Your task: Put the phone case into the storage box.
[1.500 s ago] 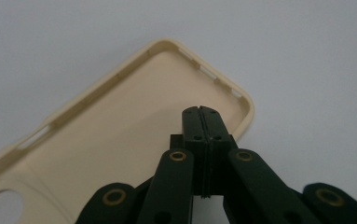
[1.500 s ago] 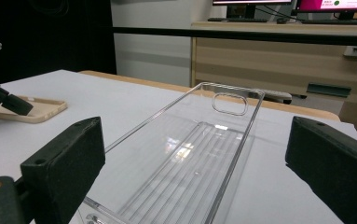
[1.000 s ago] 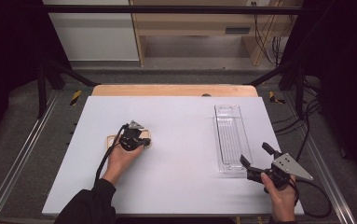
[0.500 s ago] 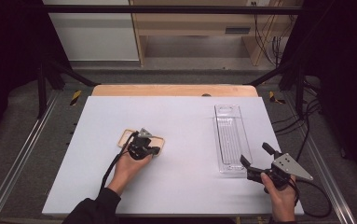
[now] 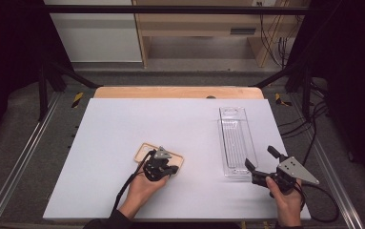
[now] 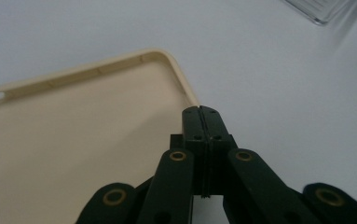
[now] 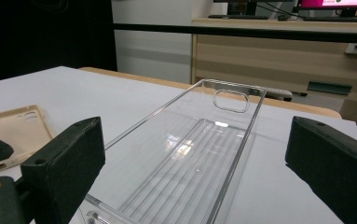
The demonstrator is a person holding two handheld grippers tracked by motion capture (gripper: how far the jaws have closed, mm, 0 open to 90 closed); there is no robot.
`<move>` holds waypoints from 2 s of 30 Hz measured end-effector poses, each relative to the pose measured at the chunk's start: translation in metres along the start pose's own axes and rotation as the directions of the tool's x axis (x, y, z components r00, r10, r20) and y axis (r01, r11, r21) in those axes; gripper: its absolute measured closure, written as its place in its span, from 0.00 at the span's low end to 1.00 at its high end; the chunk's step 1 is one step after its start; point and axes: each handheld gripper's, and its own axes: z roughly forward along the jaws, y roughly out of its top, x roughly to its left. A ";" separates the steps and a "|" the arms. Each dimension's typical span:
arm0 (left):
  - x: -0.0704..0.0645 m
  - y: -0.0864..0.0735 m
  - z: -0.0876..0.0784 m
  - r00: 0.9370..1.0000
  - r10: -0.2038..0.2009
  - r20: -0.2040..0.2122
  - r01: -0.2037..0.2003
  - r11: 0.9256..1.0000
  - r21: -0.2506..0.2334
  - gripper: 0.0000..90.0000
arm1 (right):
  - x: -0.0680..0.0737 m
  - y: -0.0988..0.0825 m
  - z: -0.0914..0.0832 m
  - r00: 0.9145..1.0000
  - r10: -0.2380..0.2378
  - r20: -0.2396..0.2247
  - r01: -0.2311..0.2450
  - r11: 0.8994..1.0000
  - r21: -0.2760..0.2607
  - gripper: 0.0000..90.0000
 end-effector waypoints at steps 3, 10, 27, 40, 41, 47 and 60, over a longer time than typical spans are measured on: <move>-0.014 -0.002 0.003 1.000 0.006 0.030 -0.006 1.000 -0.001 1.00 | 0.000 0.000 0.000 1.000 0.000 -0.001 0.000 1.000 -0.001 0.05; -0.032 -0.004 0.005 0.998 0.033 0.050 -0.033 0.999 0.005 1.00 | 0.001 0.001 0.000 1.000 -0.001 0.001 0.001 1.000 -0.001 0.05; -0.055 -0.009 -0.010 0.993 0.116 -0.006 -0.116 0.983 -0.139 1.00 | 0.004 0.005 -0.001 1.000 -0.010 0.003 0.010 1.000 -0.014 0.04; -0.007 -0.026 -0.095 0.982 0.003 -0.191 -0.071 0.934 -0.351 1.00 | 0.059 0.064 0.008 0.993 -0.100 -0.059 0.101 0.995 0.010 0.04; -0.003 -0.029 -0.100 0.979 -0.005 -0.204 -0.069 0.932 -0.356 1.00 | 0.059 0.064 0.008 0.993 -0.100 -0.059 0.101 0.995 0.010 0.04; 0.020 -0.049 -0.125 0.956 -0.063 -0.286 -0.065 0.906 -0.419 0.75 | 0.083 0.083 0.021 0.984 -0.127 -0.127 0.136 0.989 0.062 0.04; 0.050 -0.073 -0.133 0.933 -0.140 -0.330 -0.051 0.859 -0.509 0.15 | 0.126 0.074 0.050 0.954 -0.160 -0.254 0.207 0.964 0.166 0.04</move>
